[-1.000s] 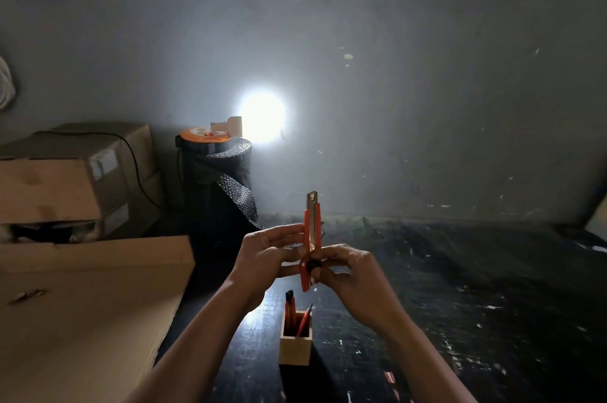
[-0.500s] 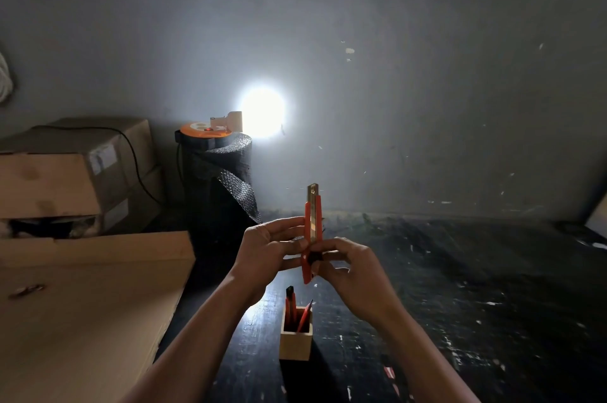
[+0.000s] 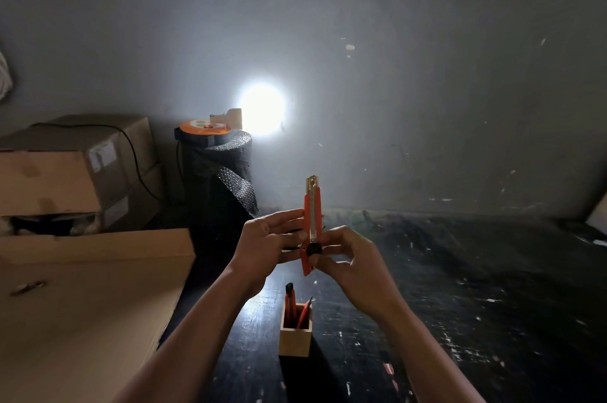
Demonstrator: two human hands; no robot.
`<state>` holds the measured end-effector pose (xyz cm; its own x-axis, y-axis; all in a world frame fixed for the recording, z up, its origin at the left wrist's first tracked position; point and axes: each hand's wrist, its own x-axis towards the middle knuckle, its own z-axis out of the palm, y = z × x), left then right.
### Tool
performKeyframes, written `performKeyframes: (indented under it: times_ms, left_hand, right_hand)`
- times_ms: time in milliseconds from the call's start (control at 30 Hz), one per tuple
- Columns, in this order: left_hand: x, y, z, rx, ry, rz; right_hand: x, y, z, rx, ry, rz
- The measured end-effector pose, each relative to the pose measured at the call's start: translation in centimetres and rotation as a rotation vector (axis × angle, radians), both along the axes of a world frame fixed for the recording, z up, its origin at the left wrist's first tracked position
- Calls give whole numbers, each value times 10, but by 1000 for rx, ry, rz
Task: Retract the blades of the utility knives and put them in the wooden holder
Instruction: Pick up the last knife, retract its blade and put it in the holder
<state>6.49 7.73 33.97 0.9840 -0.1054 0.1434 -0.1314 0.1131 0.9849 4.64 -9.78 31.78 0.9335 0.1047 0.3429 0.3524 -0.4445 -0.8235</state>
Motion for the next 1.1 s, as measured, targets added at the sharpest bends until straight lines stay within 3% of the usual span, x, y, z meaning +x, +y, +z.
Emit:
performKeyframes:
  times_ms: [767,1100]
  left_hand:
    - [3,6,-14,-36,31,3]
    - [5,5,-58,-21,137,-72]
  right_hand:
    - [3,2,-11,-76,-11,40]
    - [28,2,-10,143,66,-30]
